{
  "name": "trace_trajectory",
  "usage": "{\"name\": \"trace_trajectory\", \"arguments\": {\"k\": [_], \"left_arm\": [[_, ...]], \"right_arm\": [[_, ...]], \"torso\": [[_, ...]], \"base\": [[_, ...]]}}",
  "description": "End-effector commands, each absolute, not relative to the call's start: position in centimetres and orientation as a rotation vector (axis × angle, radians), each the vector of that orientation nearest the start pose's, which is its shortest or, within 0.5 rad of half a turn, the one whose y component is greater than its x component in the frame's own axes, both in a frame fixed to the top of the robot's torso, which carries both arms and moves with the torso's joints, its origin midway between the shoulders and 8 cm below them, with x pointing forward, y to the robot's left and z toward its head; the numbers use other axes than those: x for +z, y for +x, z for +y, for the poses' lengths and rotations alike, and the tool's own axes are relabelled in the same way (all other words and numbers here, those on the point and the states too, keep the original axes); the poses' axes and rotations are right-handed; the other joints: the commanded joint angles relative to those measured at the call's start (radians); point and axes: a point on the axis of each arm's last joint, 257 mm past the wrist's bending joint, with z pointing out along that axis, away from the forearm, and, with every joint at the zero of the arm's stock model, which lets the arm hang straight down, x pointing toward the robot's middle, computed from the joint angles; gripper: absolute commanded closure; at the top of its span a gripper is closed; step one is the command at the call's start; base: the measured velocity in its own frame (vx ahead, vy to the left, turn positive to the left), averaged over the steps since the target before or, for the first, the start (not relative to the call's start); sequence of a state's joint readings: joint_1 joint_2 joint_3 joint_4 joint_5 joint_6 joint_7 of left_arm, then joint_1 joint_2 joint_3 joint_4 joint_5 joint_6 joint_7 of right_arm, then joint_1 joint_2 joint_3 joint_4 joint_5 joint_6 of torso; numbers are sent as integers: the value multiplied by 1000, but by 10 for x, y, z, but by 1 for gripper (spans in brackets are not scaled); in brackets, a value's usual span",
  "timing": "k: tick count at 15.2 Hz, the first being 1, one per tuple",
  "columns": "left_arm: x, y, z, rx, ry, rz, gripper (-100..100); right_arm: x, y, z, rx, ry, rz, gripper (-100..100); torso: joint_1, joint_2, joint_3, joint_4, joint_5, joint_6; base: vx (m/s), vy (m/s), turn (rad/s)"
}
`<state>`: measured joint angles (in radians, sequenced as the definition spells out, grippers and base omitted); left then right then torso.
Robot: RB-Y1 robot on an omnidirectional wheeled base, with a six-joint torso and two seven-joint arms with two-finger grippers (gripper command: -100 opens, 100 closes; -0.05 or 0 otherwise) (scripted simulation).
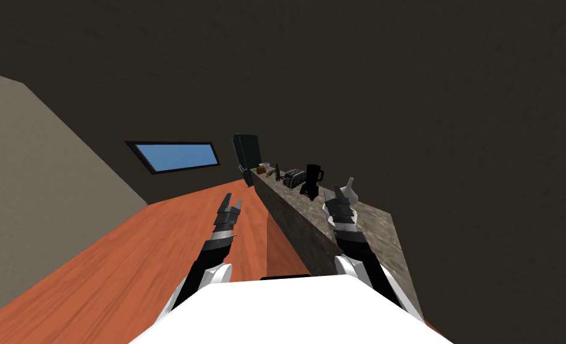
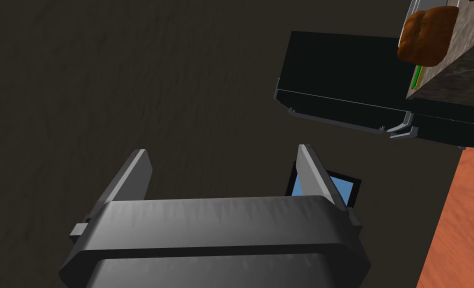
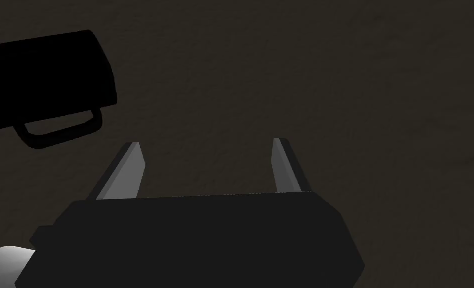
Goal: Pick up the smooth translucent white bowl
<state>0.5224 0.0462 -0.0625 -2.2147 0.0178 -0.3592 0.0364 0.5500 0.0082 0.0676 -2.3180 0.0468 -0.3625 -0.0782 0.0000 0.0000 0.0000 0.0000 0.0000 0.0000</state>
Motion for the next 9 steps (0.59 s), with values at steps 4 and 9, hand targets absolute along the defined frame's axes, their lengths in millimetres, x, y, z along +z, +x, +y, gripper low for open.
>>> {"name": "trace_trajectory", "arguments": {"k": [4, 9], "left_arm": [[-44, 376, 264, -1340, -846, 791, 0], [-44, 376, 264, -1340, -846, 791, 0]], "right_arm": [[-29, 357, -266, 1275, 765, 846, -100], [-71, 350, -283, 1136, 752, 1014, -100]], "torso": [[2, -1, -1, 0, 0, 0], [4, -2, -1, -1, 1, 0]], "base": [[18, 31, -2], [36, 57, -3]]}}
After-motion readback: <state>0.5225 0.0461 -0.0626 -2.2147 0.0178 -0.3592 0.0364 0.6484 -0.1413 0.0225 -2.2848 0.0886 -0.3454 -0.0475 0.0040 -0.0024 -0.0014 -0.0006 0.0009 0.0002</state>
